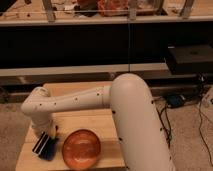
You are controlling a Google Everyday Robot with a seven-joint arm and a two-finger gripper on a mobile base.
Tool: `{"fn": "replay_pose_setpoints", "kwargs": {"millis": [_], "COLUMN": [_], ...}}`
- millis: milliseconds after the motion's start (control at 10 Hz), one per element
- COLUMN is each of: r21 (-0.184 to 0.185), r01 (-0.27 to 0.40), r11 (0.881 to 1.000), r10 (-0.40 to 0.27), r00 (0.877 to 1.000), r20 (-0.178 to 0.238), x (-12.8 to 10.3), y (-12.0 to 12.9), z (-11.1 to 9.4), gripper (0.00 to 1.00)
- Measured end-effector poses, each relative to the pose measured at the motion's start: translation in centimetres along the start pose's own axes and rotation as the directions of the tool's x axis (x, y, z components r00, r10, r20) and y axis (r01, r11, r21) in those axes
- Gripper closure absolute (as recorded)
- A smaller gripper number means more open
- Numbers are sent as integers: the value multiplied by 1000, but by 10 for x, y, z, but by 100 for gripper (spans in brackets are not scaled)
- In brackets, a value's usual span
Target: Place the eraser on the white sponge
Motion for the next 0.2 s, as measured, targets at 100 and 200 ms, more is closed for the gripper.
{"fn": "replay_pose_setpoints", "kwargs": {"millis": [100, 200], "r21": [1, 1], "r01": [4, 5], "r11": [1000, 1000], "r10": [-4, -5], "r00": [1000, 1000], "r20": [-3, -6], "x": [-1, -2], "y": [-1, -2], "z": [0, 0], "gripper": [25, 25]}}
